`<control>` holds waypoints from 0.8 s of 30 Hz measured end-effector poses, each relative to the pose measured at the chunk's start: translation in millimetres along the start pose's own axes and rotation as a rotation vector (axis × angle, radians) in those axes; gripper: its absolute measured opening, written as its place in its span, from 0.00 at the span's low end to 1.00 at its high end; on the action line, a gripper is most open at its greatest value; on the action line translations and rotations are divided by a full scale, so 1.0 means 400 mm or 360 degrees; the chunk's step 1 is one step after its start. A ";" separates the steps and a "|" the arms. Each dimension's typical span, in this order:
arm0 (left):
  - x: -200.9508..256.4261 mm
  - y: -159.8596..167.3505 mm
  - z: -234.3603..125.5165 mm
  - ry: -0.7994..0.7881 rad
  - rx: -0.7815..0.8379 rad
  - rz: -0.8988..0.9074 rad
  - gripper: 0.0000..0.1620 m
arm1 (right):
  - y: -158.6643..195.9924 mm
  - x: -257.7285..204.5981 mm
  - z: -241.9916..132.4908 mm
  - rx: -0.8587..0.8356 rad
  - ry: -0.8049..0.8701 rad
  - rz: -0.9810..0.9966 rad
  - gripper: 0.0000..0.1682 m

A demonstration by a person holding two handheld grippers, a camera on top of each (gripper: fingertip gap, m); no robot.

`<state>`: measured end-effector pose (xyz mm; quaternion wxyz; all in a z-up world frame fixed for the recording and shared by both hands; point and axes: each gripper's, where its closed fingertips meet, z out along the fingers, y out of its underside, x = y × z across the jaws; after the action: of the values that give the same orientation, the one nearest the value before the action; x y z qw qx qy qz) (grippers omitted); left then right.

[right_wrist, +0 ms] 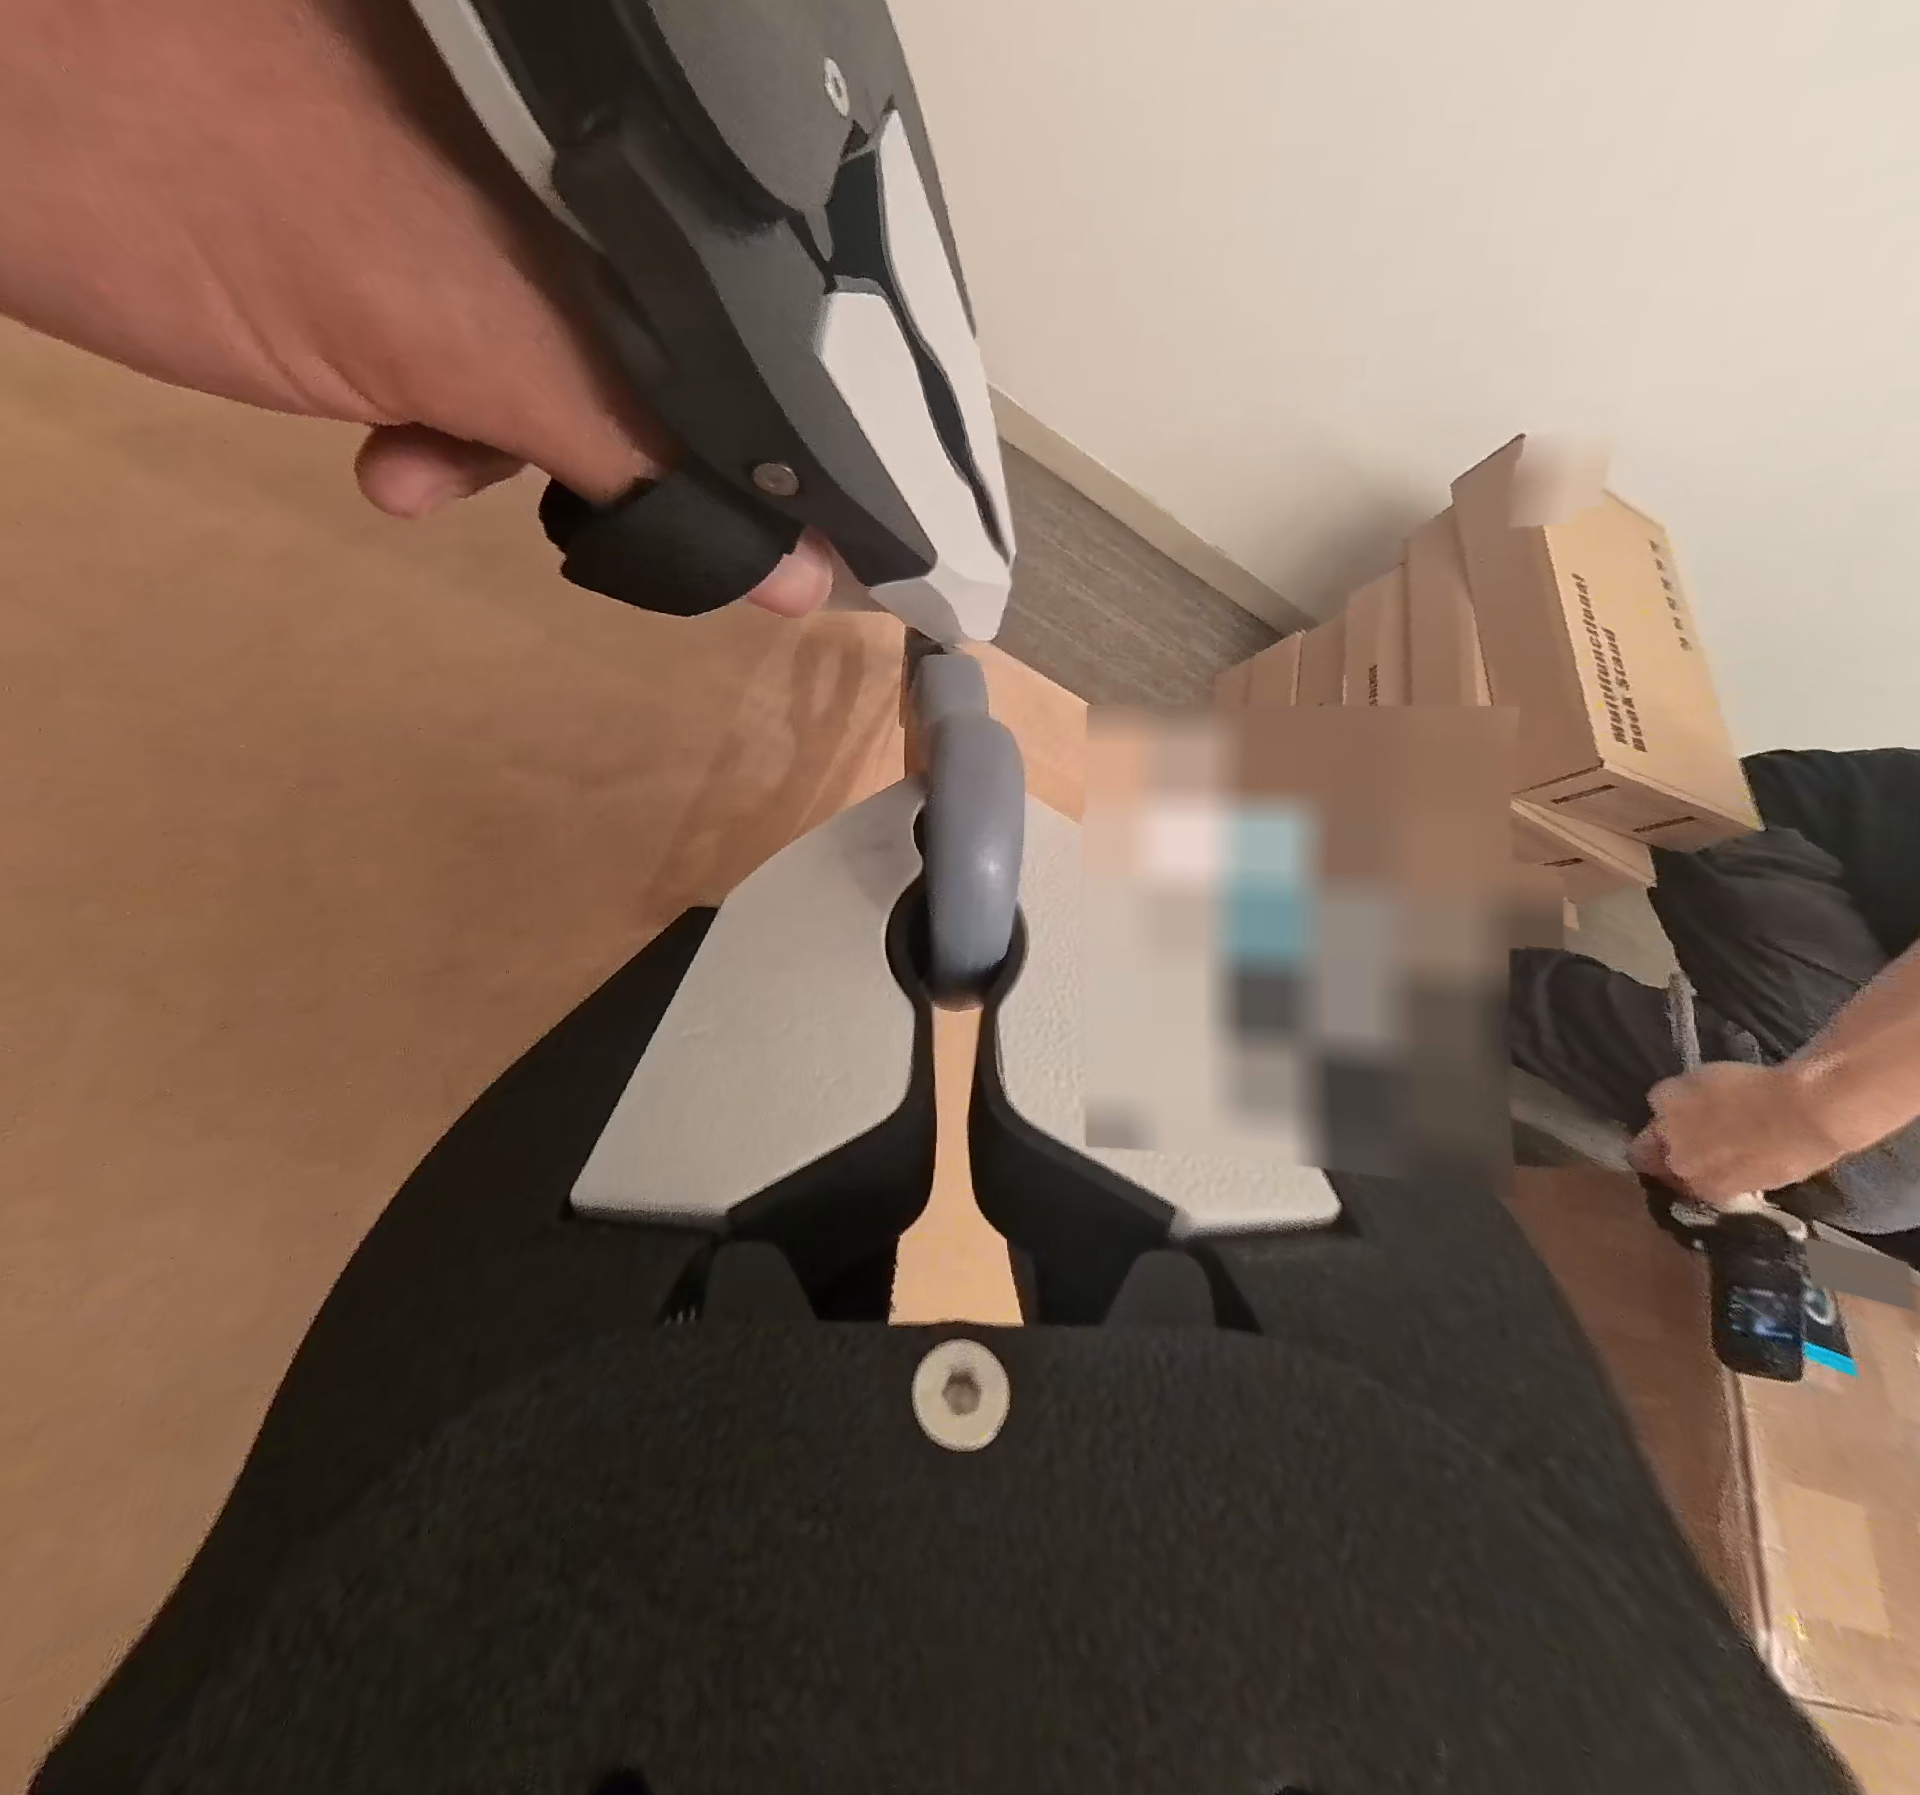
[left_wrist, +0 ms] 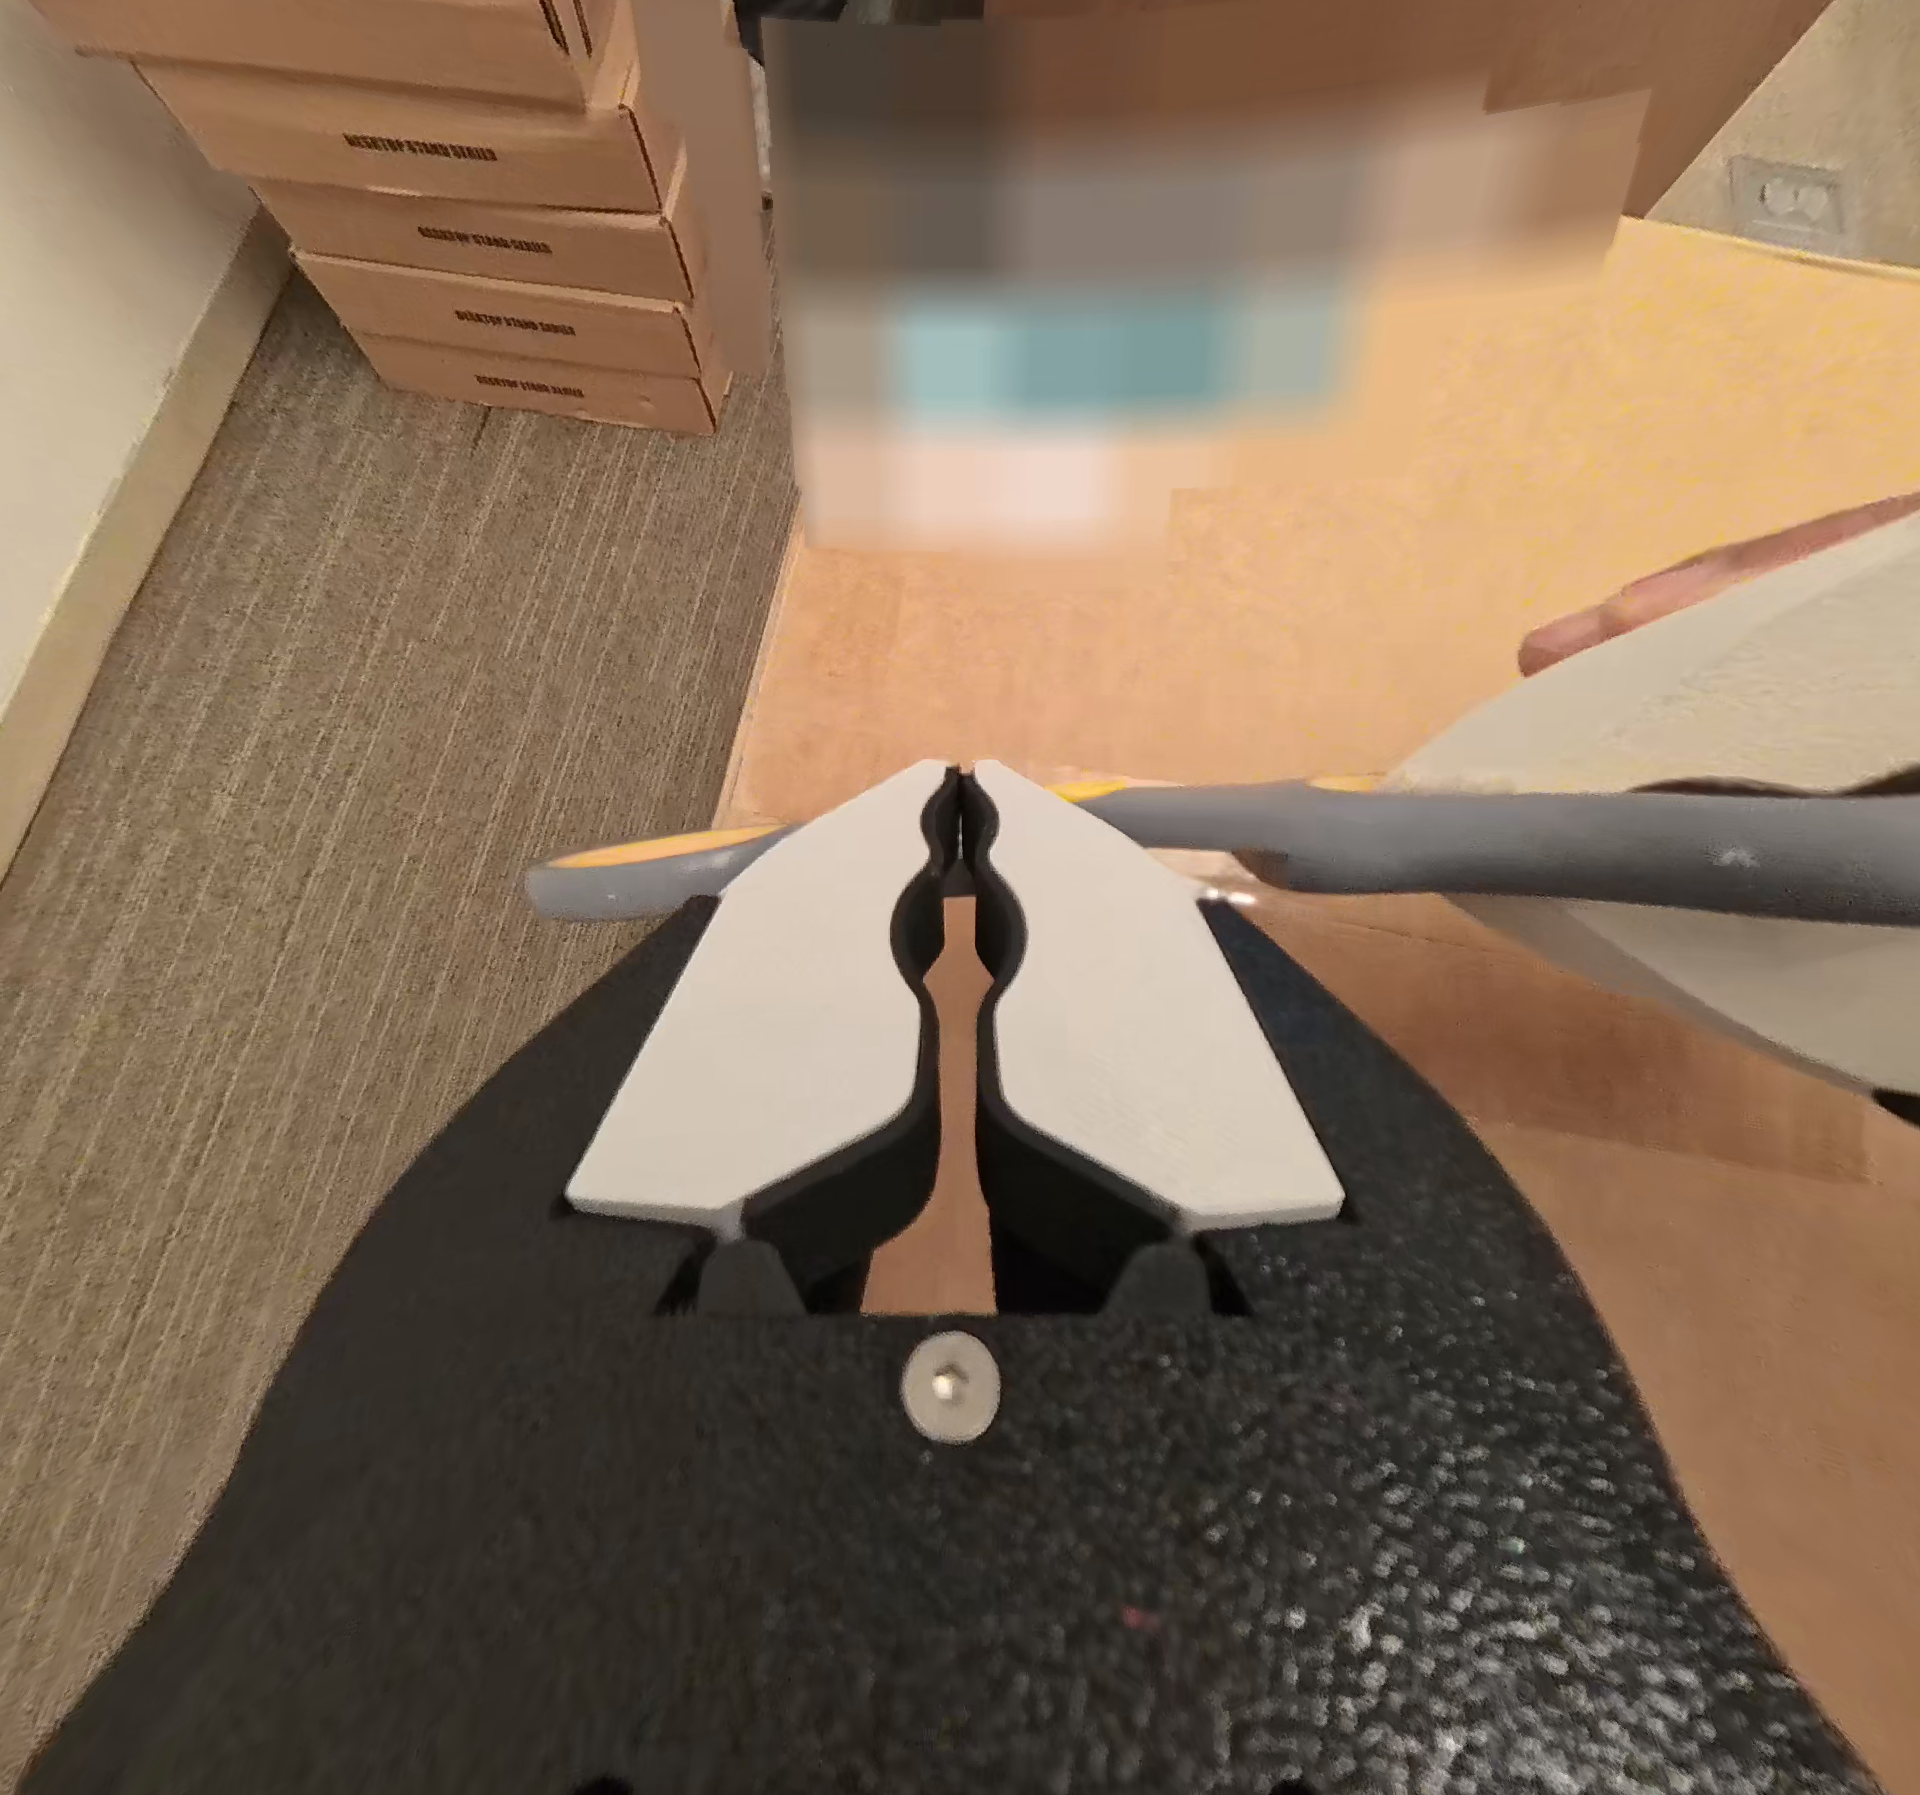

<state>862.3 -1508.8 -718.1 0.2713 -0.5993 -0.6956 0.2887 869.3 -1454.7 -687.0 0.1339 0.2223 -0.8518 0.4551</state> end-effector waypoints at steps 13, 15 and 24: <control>0.031 0.039 0.002 -0.0051 -0.0042 0.0033 0.00 | 0.047 -0.050 -0.016 -0.0077 -0.0075 0.0059 0.00; 0.035 0.042 0.004 -0.0037 -0.0055 0.0015 0.00 | 0.054 -0.052 -0.018 -0.0091 -0.0084 0.0040 0.00; 0.064 0.054 0.005 -0.0020 -0.0111 -0.0020 0.00 | 0.075 -0.068 -0.039 -0.0129 -0.0123 0.0047 0.00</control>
<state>872.0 -1481.3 -734.3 0.2477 -0.6021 -0.7107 0.2665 878.1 -1420.0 -711.4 0.1030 0.2214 -0.8772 0.4133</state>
